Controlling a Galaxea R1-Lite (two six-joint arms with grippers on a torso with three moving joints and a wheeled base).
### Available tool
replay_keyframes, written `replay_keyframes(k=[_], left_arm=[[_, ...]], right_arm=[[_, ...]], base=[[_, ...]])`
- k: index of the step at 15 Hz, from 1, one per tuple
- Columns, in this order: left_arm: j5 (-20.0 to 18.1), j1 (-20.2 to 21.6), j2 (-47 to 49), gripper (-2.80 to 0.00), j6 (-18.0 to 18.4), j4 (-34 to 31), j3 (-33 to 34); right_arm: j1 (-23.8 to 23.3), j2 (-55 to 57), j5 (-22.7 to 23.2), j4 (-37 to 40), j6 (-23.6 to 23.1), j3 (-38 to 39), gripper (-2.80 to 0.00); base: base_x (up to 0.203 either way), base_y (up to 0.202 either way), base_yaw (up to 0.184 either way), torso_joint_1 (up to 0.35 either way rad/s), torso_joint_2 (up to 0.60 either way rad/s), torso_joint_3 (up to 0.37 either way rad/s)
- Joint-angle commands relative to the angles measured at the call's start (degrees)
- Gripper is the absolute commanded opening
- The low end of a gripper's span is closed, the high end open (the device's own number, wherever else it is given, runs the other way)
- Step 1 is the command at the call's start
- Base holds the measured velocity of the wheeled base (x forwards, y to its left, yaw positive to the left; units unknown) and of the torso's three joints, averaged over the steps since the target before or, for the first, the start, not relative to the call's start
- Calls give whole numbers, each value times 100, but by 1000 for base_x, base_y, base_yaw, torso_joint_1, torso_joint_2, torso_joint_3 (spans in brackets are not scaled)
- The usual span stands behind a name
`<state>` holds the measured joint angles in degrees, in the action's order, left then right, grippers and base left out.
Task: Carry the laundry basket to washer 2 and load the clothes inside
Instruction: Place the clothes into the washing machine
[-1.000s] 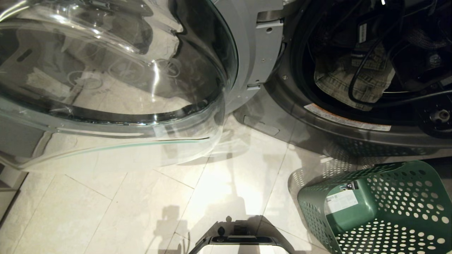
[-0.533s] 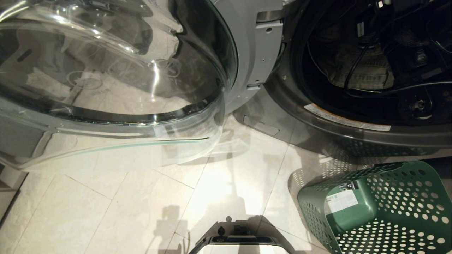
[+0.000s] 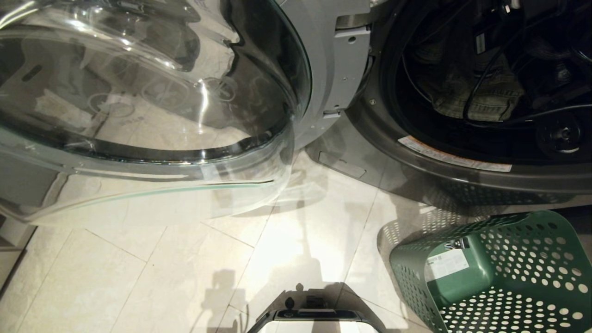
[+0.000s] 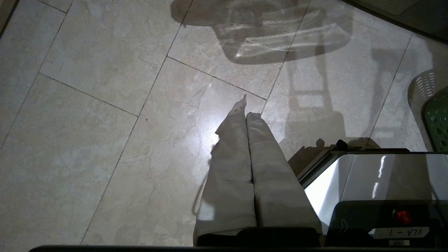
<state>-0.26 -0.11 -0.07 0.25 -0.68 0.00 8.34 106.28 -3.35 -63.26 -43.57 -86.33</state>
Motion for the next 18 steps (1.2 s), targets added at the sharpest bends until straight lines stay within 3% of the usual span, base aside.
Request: replay_keyframes(k=[1, 5, 8, 13, 18], left_arm=[[-1, -4, -1, -280, 1, -2, 9], [-1, 1, -1, -280, 1, -2, 9], [-1, 1, -1, -280, 1, -2, 9], [-1, 2, -1, -280, 1, -2, 9], [-1, -6, -1, -280, 1, -2, 9]], right_arm=[[1, -45, -8, -46, -20, 29, 0], [1, -111, -82, -150, 78, 443, 0], [-4, -366, -680, 117, 278, 1182, 0], [-87, -1437, -1390, 2678, 1557, 2522, 0], [-159, -2166, -1423, 3390, 1846, 3636, 0]], base=[[0, 0, 0, 0, 0, 0], [0, 0, 0, 0, 0, 0], [0, 0, 0, 0, 0, 0], [0, 0, 0, 0, 0, 0], [0, 0, 0, 0, 0, 0]])
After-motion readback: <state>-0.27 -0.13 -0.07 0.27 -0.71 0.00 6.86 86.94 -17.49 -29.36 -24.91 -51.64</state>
